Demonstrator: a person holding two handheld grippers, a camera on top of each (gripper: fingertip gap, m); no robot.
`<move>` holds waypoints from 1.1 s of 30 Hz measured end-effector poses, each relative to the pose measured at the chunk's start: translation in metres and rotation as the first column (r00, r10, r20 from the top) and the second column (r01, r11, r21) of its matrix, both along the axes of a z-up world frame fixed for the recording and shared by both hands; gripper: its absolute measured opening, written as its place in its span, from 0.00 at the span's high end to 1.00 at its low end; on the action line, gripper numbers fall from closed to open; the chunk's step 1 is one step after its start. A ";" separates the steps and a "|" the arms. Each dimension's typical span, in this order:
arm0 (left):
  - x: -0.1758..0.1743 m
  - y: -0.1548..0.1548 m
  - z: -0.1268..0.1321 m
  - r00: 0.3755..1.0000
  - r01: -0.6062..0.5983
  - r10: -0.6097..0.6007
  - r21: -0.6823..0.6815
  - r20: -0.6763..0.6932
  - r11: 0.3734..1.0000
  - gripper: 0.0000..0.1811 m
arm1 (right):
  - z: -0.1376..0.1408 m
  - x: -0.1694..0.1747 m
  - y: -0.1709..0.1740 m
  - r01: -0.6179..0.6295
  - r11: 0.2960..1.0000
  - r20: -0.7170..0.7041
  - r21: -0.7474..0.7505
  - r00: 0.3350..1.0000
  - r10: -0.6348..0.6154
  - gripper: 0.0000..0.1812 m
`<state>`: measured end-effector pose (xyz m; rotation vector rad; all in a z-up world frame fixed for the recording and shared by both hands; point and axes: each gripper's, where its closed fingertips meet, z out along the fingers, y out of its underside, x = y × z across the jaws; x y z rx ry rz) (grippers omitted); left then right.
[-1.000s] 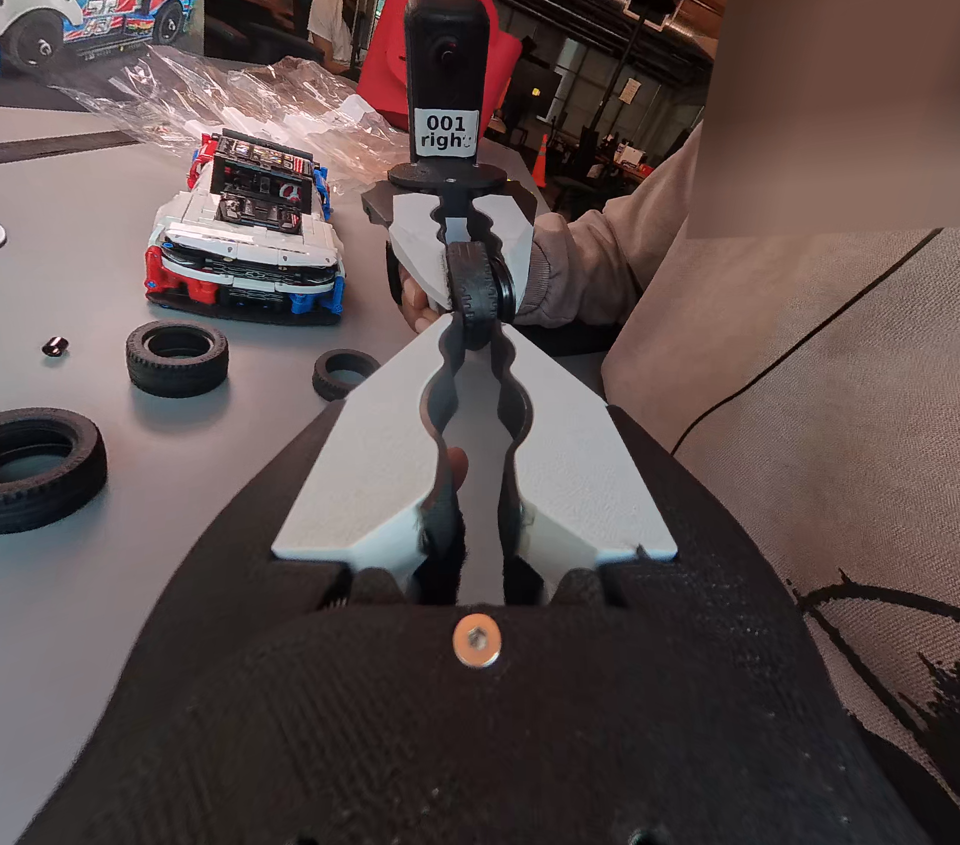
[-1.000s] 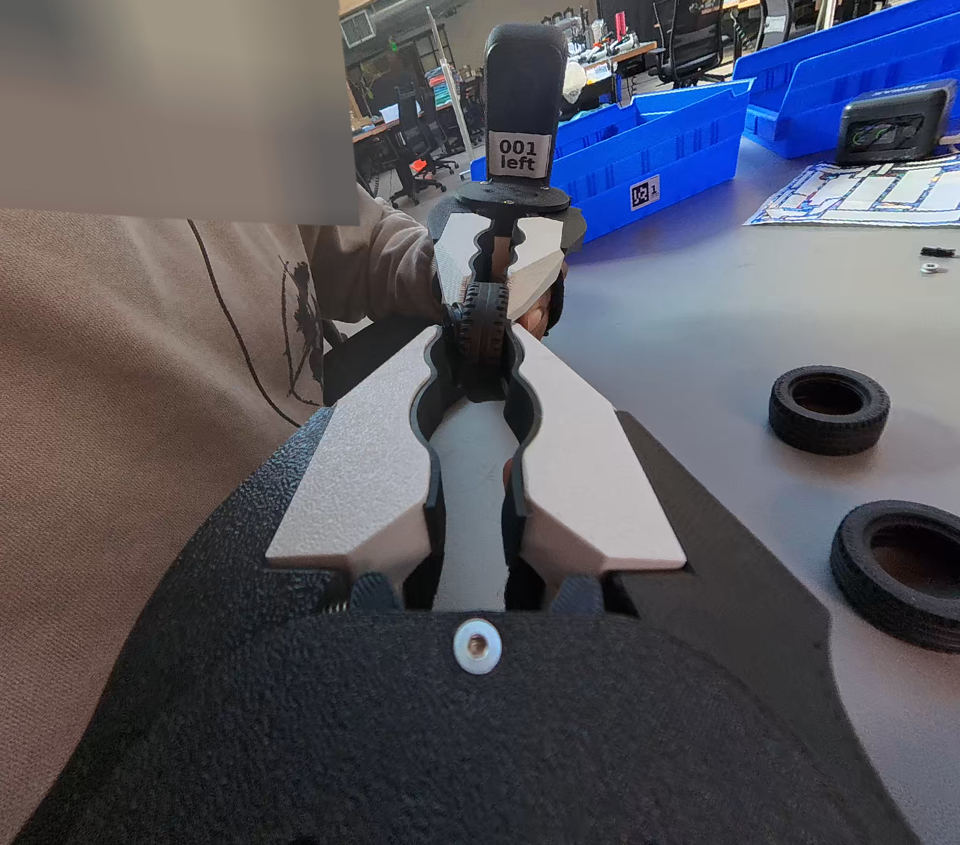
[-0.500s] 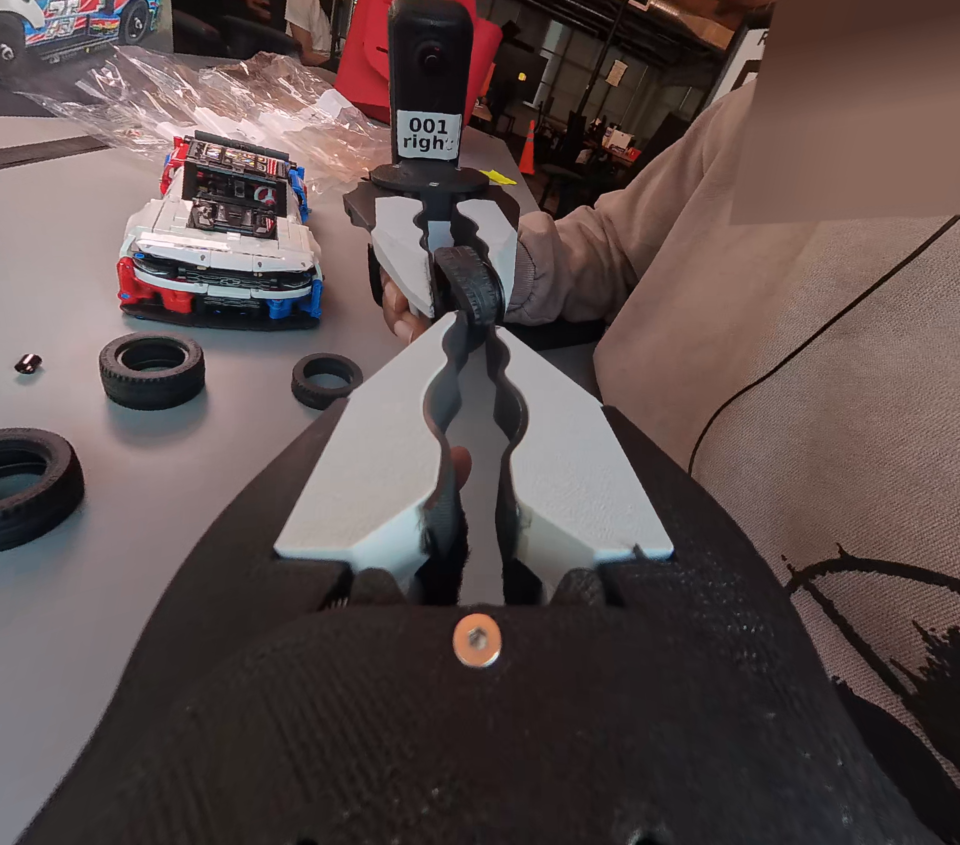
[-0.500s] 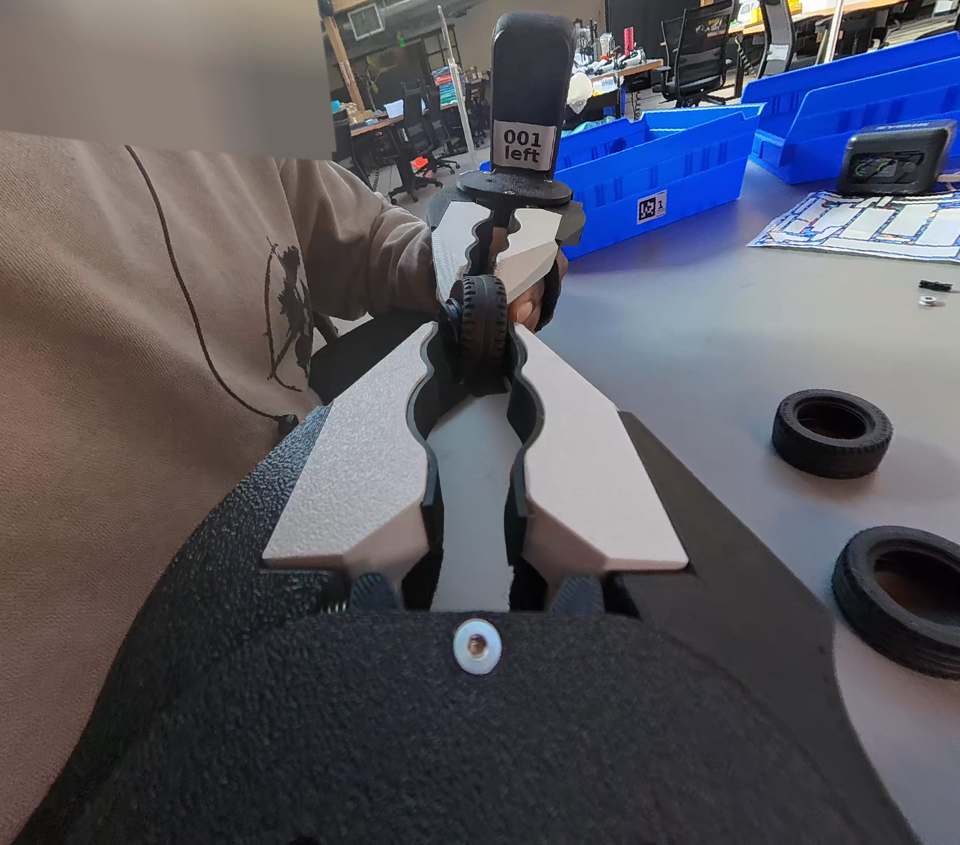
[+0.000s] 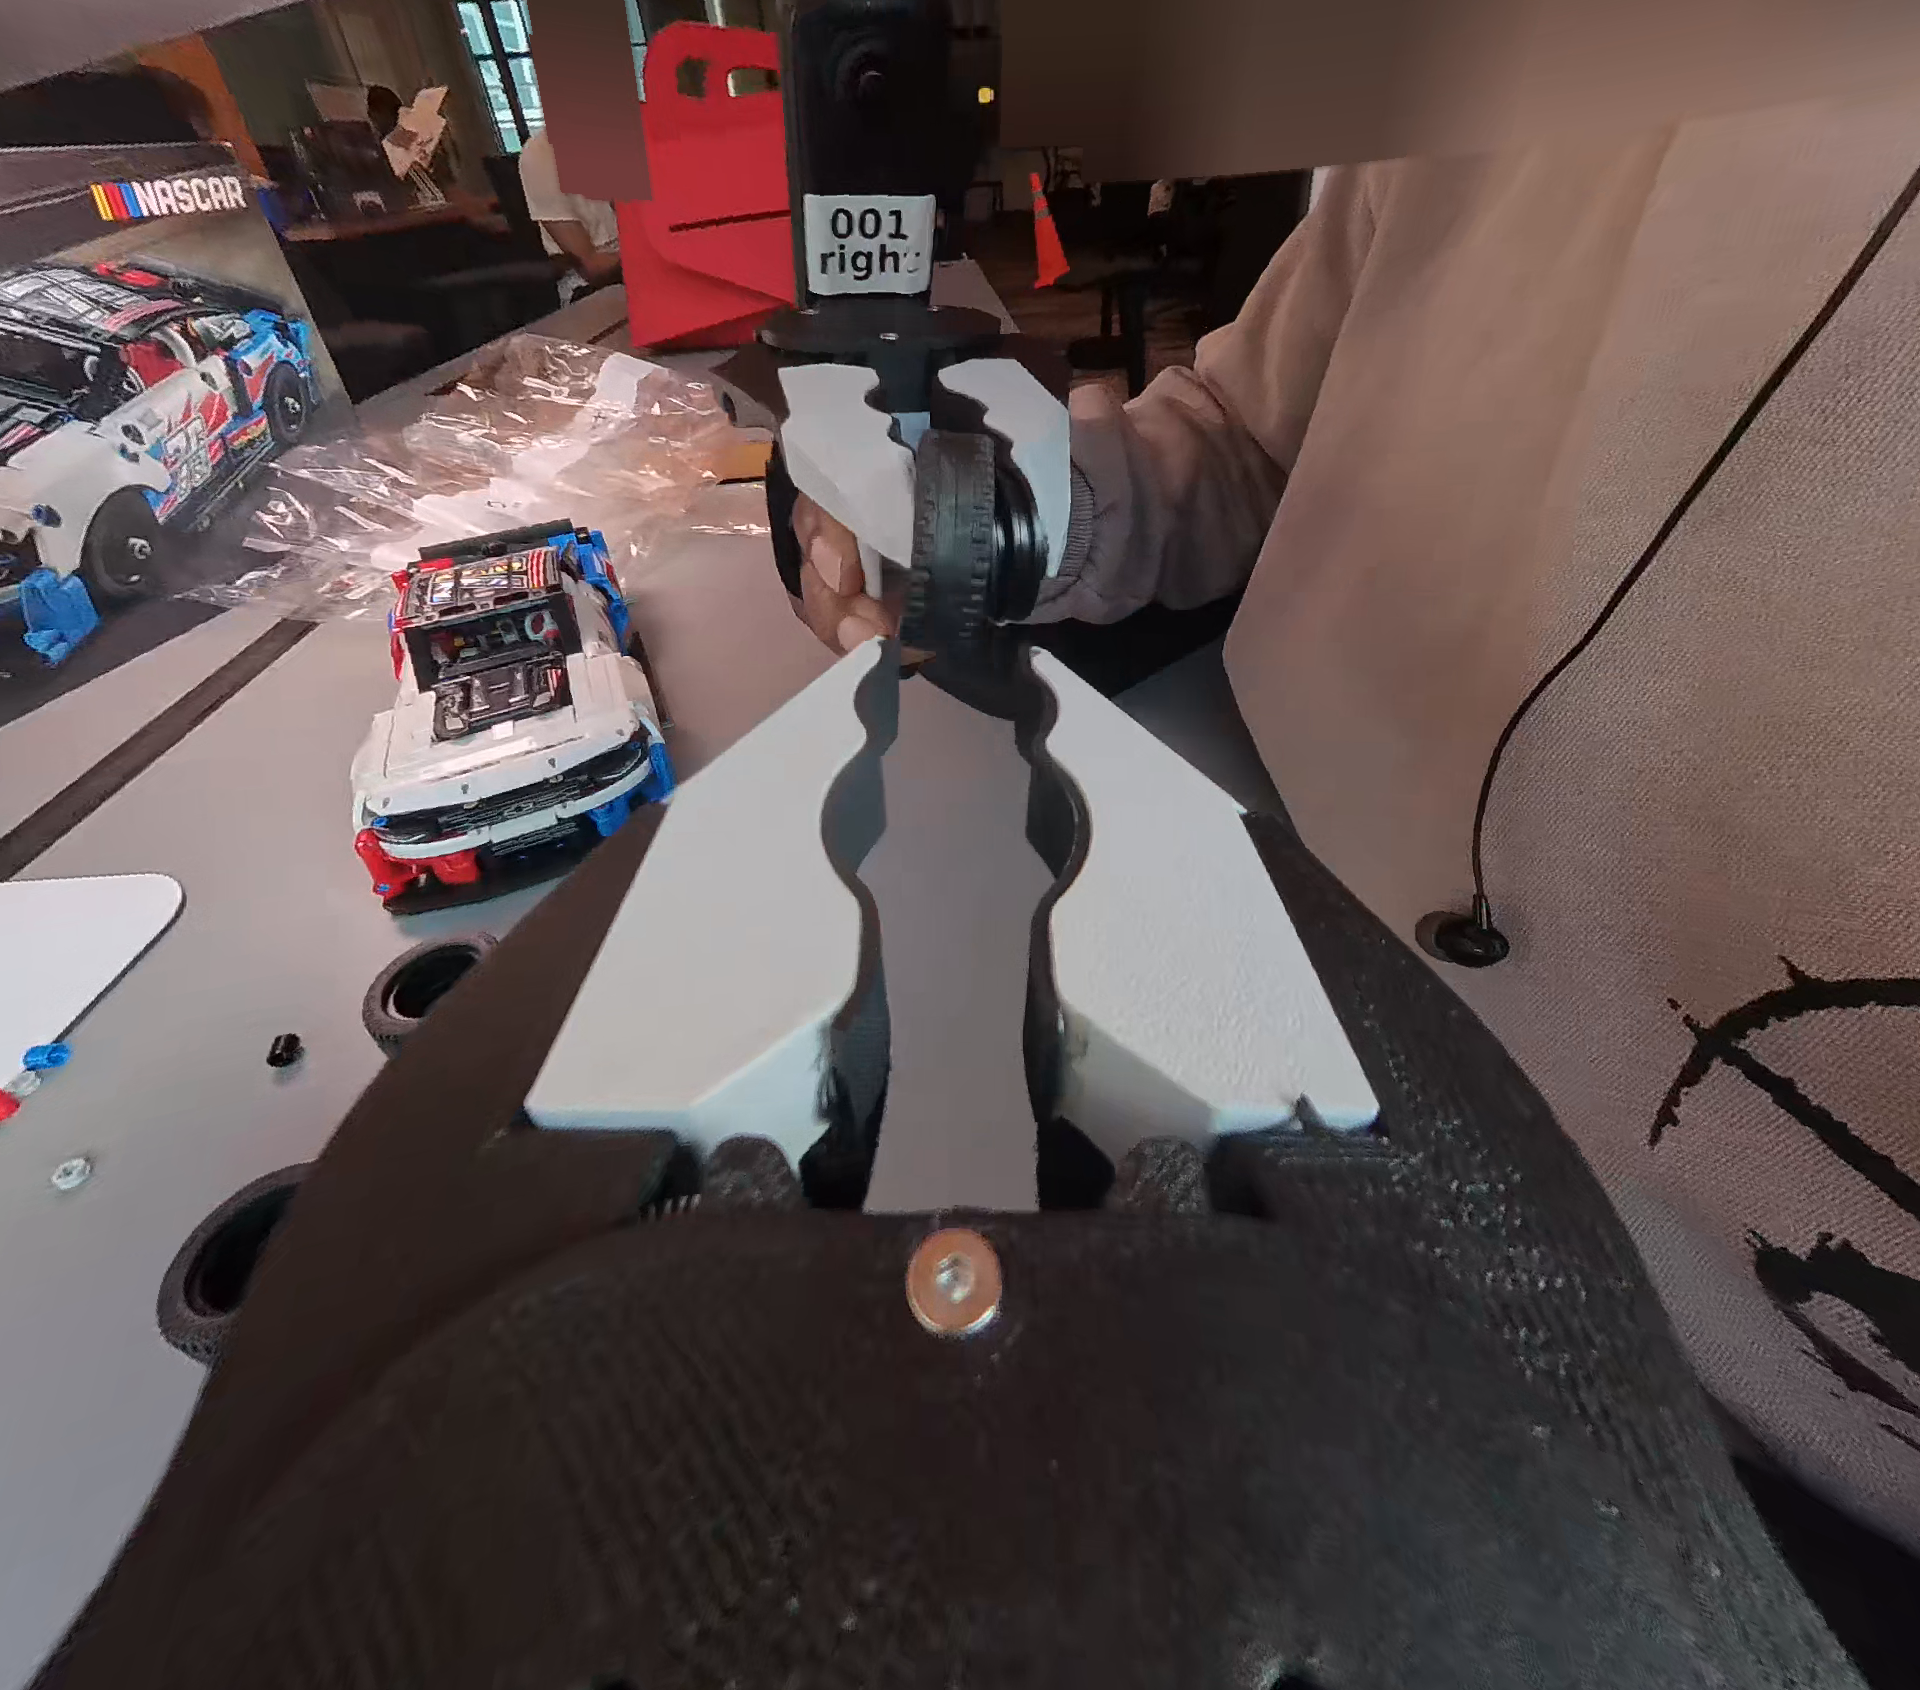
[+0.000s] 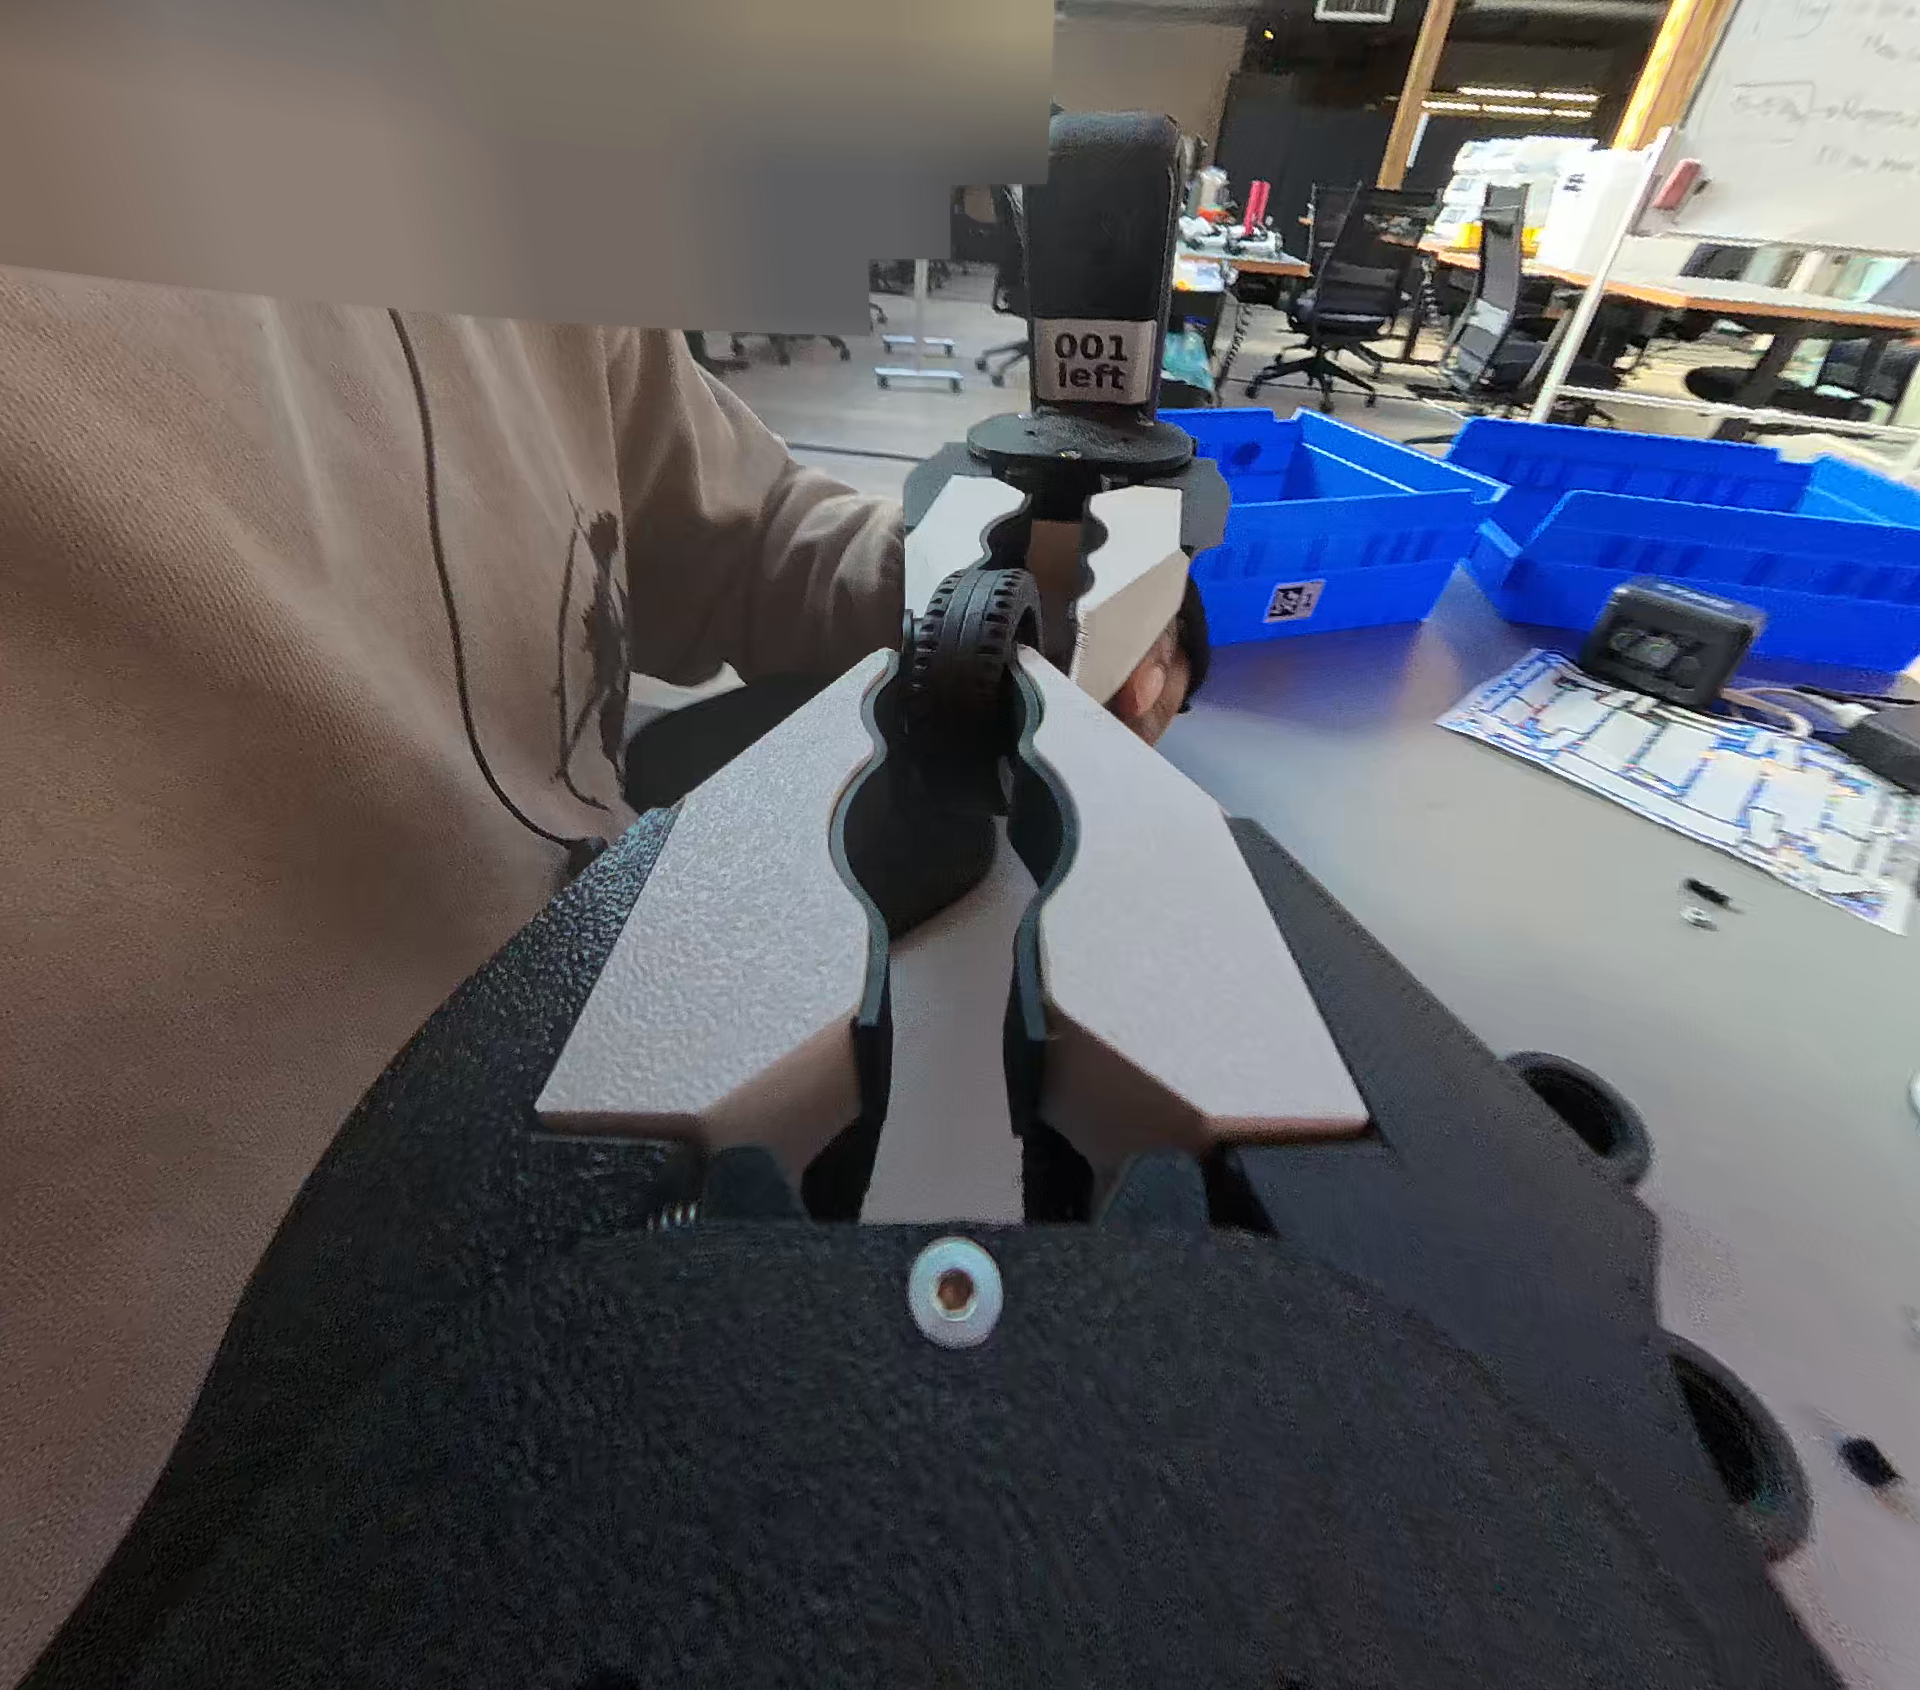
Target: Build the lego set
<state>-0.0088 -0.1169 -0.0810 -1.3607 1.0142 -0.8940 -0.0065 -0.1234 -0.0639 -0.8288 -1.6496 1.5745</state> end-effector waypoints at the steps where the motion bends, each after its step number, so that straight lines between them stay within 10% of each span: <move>1: 0.003 0.000 0.002 1.000 0.001 -0.001 -0.010 0.001 1.000 0.85 | 0.005 0.001 0.001 -0.021 0.998 0.000 -0.066 1.000 0.021 0.93; 11: 0.018 0.007 0.013 0.990 0.029 -0.013 -0.113 0.144 0.993 0.86 | 0.015 0.008 0.002 -0.198 0.857 -0.050 -0.476 0.979 0.198 0.93; 25: -0.001 0.032 0.006 0.973 -0.171 0.184 -0.101 0.140 0.980 0.93 | 0.001 -0.010 0.040 0.061 0.929 0.005 -0.365 0.998 -0.063 0.91; 33: -0.003 0.031 0.006 0.940 -0.319 0.336 0.196 -0.059 0.927 0.93 | 0.002 -0.011 0.038 0.020 0.912 0.001 -0.410 1.000 -0.021 0.90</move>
